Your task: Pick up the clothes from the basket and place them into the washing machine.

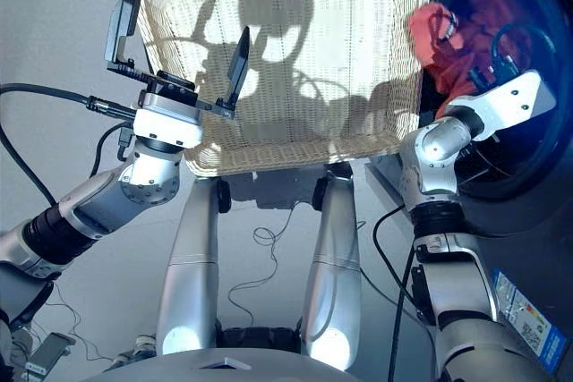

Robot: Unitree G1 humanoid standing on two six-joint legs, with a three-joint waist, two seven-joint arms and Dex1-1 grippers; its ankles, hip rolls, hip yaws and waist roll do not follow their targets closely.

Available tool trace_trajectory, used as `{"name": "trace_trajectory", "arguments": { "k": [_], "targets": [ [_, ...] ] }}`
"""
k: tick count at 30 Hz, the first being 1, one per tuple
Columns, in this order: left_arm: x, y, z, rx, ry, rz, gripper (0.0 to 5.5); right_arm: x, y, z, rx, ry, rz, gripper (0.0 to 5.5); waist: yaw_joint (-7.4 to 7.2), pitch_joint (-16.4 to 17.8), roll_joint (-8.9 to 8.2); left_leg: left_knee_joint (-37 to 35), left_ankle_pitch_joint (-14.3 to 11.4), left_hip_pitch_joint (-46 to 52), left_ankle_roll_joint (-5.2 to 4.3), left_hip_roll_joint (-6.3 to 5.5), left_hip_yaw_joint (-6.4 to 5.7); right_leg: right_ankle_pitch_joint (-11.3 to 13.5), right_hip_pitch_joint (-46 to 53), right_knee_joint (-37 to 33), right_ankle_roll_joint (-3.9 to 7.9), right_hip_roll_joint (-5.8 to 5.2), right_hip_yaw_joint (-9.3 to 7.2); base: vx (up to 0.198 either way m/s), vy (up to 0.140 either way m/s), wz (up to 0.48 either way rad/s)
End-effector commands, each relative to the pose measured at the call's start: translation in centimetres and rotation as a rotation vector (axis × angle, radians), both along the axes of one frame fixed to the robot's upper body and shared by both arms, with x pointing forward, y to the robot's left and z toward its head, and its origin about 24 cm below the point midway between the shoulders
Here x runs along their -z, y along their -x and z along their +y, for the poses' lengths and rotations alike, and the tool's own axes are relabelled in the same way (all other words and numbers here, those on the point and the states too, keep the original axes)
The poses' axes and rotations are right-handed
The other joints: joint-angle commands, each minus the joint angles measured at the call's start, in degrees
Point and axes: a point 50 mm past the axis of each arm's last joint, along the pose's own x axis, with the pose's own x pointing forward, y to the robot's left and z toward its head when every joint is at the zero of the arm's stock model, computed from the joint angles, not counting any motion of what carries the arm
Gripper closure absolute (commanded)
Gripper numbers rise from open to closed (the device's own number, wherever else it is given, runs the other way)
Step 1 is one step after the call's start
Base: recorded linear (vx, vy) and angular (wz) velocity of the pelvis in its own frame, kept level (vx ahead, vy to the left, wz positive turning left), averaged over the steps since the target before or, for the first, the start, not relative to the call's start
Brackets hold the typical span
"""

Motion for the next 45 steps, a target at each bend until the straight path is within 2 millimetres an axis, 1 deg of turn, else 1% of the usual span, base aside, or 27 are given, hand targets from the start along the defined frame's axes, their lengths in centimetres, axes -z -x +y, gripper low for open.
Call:
{"name": "trace_trajectory", "arguments": {
  "k": [1,3,4,6,8,10,15,17,19,24,26,27,28,29,30,34,35,36,37,39,42,45],
  "targets": [
    [-1.8,2.2,-0.6,0.103,0.069,-0.136,0.00,-5.9,2.8,-4.6,0.223,0.009,-0.245,5.50,-1.80,-0.89,2.67,-10.32,6.53,0.56,1.35,-1.18,2.28,0.86,1.97,-4.94,1.61,1.50,-3.17,0.000,0.000,0.000],
    [-1.9,2.1,-0.6,0.102,0.067,-0.142,0.00,-5.6,2.9,-5.4,0.271,-0.016,-0.211,5.50,-1.73,-0.89,2.78,-9.64,5.93,0.88,1.29,-1.15,2.03,0.13,2.37,-4.29,1.59,1.38,-3.11,0.000,0.000,0.000],
    [-2.0,2.2,-0.7,0.105,0.070,-0.146,0.00,-5.7,3.0,-5.7,0.295,-0.024,-0.210,5.50,-1.64,-0.89,2.82,-9.40,6.43,0.49,1.33,-1.22,1.98,0.59,2.14,-4.34,1.48,1.40,-3.11,0.000,0.000,0.000],
    [-2.0,2.2,-0.8,0.106,0.072,-0.150,0.00,-5.6,3.3,-6.9,0.367,-0.060,-0.184,5.50,-1.54,-0.89,3.00,-8.77,6.11,0.29,1.29,-1.23,1.79,0.23,1.94,-3.76,1.39,1.30,-3.06,0.000,0.000,0.000],
    [-2.1,2.2,-0.8,0.104,0.068,-0.157,0.00,-5.6,3.4,-7.6,0.413,-0.092,-0.161,5.50,-1.32,-0.89,3.20,-8.53,6.32,-0.08,1.24,-1.19,1.79,0.31,1.73,-3.66,1.33,1.22,-2.99,0.000,0.000,0.000],
    [-2.0,2.3,-0.8,0.105,0.069,-0.157,0.00,-5.2,3.7,-8.9,0.460,-0.127,-0.111,5.50,-1.11,-0.89,3.34,-8.03,6.04,-0.37,1.18,-1.14,1.76,0.00,1.54,-3.24,1.22,1.11,-2.91,0.000,0.000,0.000],
    [-2.1,2.5,-0.9,0.122,0.072,-0.152,0.00,-5.5,3.6,-10.6,0.454,-0.195,-0.073,5.50,-0.49,-0.89,3.64,-7.37,6.32,-1.19,1.05,-1.03,1.80,0.16,0.85,-2.61,1.05,0.88,-2.78,0.000,0.000,0.000],
    [-2.2,2.5,-0.9,0.129,0.074,-0.148,0.00,-5.9,3.5,-10.9,0.409,-0.212,-0.087,5.50,-0.43,-0.89,3.59,-6.97,6.34,-1.58,0.98,-0.96,1.88,0.16,0.54,-2.26,0.99,0.87,-2.69,0.000,0.000,0.000],
    [-2.2,2.5,-0.9,0.132,0.068,-0.138,0.00,-5.8,3.2,-11.2,0.364,-0.212,-0.063,5.50,-0.27,-0.89,3.60,-6.69,6.32,-1.86,0.93,-0.93,1.96,0.15,0.29,-2.03,0.93,0.89,-2.62,0.000,0.000,0.000],
    [-2.4,2.6,-1.0,0.150,0.058,-0.130,0.00,-6.1,2.8,-11.7,0.273,-0.163,-0.011,5.50,-0.05,-0.89,3.56,-6.41,6.22,-2.43,0.72,-1.04,1.93,-0.11,-0.20,-1.78,0.77,0.91,-2.32,0.000,0.000,0.000],
    [-2.5,2.7,-1.0,0.156,0.058,-0.127,0.00,-6.2,2.5,-11.5,0.240,-0.151,-0.001,5.50,0.14,-0.89,3.63,-6.46,6.46,-2.98,0.72,-1.08,1.73,0.03,-0.82,-1.79,0.70,1.09,-2.14,0.000,0.000,0.000],
    [-2.5,2.7,-0.9,0.155,0.060,-0.125,0.00,-6.3,2.4,-11.5,0.237,-0.150,0.001,5.50,0.05,-0.89,3.62,-6.06,5.71,-2.80,0.64,-1.03,1.76,-0.66,-0.71,-1.33,0.75,1.11,-2.07,0.000,0.000,0.000],
    [-2.7,2.7,-0.8,0.156,0.066,-0.125,0.00,-6.5,2.4,-11.6,0.231,-0.145,0.011,5.50,0.26,-0.89,3.61,-5.75,6.23,-3.85,0.79,-1.07,1.71,-0.35,-1.77,-0.94,0.53,1.32,-2.11,0.000,0.000,0.000],
    [-2.8,2.8,-0.7,0.156,0.074,-0.124,0.00,-6.7,2.4,-11.7,0.234,-0.146,0.006,5.50,0.20,-0.89,3.67,-4.94,5.97,-4.43,0.79,-1.01,1.73,-0.74,-2.44,0.04,0.41,1.46,-2.10,0.000,0.000,0.000],
    [-2.8,2.8,-0.6,0.150,0.081,-0.122,0.00,-6.9,2.4,-11.7,0.235,-0.144,0.002,5.50,0.25,-0.89,3.83,-3.96,5.32,-4.89,0.67,-0.99,1.68,-1.66,-3.11,1.35,0.32,1.62,-2.01,0.000,0.000,0.000],
    [-2.9,2.9,-0.1,0.135,0.116,-0.115,0.00,-7.5,2.8,-11.8,0.261,-0.122,-0.005,5.50,-0.02,-0.89,3.96,-1.63,4.95,-6.97,0.44,-0.76,1.60,-2.53,-5.43,3.95,-0.04,1.98,-2.03,0.000,0.000,0.000],
    [-2.9,2.9,0.0,0.130,0.120,-0.113,0.00,-7.4,2.9,-11.9,0.267,-0.119,0.001,4.96,-0.10,-0.89,3.92,-1.37,4.95,-7.23,0.33,-0.63,1.62,-2.67,-5.70,4.35,-0.08,2.02,-2.10,0.000,0.000,0.000],
    [-2.8,2.9,0.0,0.127,0.122,-0.108,0.00,-7.5,2.9,-11.9,0.269,-0.120,-0.002,0.43,-0.20,-0.89,3.86,-1.23,4.96,-7.42,0.30,-0.54,1.62,-2.72,-5.92,4.60,-0.15,2.08,-2.17,0.000,0.000,0.000],
    [-2.8,2.9,0.0,0.126,0.123,-0.105,0.00,-7.6,2.9,-11.8,0.261,-0.123,-0.017,0.00,-0.33,-0.89,3.78,-1.37,5.00,-7.45,0.25,-0.40,1.67,-2.69,-6.02,4.57,-0.14,2.12,-2.25,0.000,0.000,0.000],
    [-2.7,2.9,0.0,0.126,0.123,-0.100,0.00,-7.6,2.8,-11.7,0.250,-0.116,-0.021,0.00,-0.43,-0.89,3.66,-1.56,5.10,-7.33,0.25,-0.31,1.64,-2.58,-6.03,4.43,-0.13,2.13,-2.28,0.000,0.000,0.000],
    [-2.6,2.7,-0.2,0.120,0.110,-0.091,0.00,-7.9,1.9,-10.1,0.193,-0.088,-0.053,0.00,-0.75,-0.89,3.42,-2.24,5.40,-7.05,0.27,-0.13,1.77,-2.39,-5.77,3.75,-0.10,2.33,-2.40,0.000,0.000,0.000],
    [-2.6,2.6,-0.2,0.121,0.106,-0.093,0.00,-7.6,1.5,-9.1,0.153,-0.053,-0.052,0.00,-0.98,-0.89,3.41,-2.62,5.59,-6.55,0.30,-0.13,1.78,-2.25,-5.35,3.42,-0.11,2.31,-2.36,0.000,0.000,0.000]
  ]
}}
